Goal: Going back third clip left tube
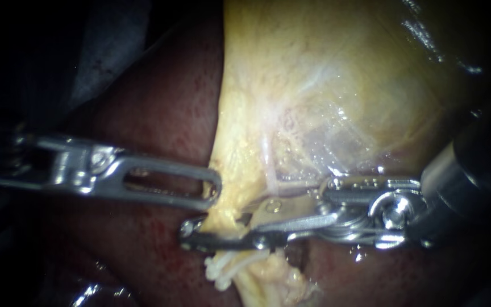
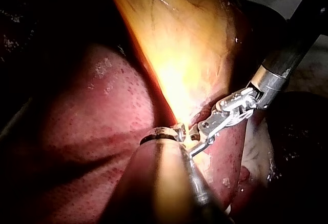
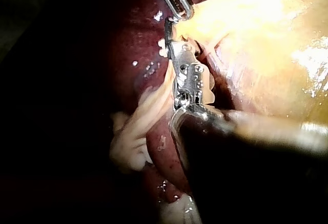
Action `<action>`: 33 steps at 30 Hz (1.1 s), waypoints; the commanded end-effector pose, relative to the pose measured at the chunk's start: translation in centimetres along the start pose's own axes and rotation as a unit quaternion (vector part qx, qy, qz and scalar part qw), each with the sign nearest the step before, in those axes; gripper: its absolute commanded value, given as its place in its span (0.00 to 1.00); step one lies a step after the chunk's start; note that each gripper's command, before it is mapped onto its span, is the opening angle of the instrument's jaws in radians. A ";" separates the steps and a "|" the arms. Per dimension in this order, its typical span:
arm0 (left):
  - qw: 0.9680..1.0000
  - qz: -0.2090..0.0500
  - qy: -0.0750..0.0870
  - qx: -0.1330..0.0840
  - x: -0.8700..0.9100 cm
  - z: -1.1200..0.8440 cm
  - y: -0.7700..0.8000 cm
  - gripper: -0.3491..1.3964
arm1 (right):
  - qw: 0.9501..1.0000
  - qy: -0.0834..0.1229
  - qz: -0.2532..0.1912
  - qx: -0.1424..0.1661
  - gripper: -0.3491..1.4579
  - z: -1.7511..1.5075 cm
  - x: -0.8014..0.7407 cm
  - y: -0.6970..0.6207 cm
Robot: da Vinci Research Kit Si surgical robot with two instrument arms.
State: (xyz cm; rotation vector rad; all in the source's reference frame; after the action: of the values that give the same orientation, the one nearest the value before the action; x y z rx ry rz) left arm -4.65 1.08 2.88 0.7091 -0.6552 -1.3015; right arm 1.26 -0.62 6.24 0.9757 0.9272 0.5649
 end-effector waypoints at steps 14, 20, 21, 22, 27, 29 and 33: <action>1.000 0.000 0.000 0.000 0.01 0.00 -0.01 0.00 | 1.000 0.003 -0.025 -0.005 0.39 0.08 0.04 0.00; 1.000 0.000 0.000 0.000 0.01 0.00 -0.02 0.00 | 0.998 0.008 -0.059 -0.009 0.48 0.21 0.10 -0.03; 1.000 0.000 0.000 -0.001 0.01 0.00 -0.02 0.00 | 0.998 0.008 -0.065 -0.010 0.48 0.22 0.11 -0.03; 1.000 0.000 0.000 0.000 0.01 0.00 -0.02 0.00 | 0.998 0.008 -0.068 -0.010 0.48 0.23 0.11 -0.02; 1.000 0.000 0.000 -0.001 0.00 0.01 -0.02 0.00 | 0.996 0.008 -0.083 -0.011 0.49 0.24 0.11 -0.01; 1.000 0.000 0.000 -0.001 0.00 0.01 -0.02 0.00 | 0.995 0.007 -0.101 -0.011 0.49 0.24 0.10 0.00; 1.000 0.000 0.000 -0.001 0.00 0.01 -0.02 0.00 | 0.994 0.007 -0.107 -0.012 0.49 0.24 0.09 0.00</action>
State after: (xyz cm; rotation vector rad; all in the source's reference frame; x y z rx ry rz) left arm -4.67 1.07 2.87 0.7081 -0.6548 -1.3027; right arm 1.51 -0.66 6.27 0.8402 1.0209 0.4014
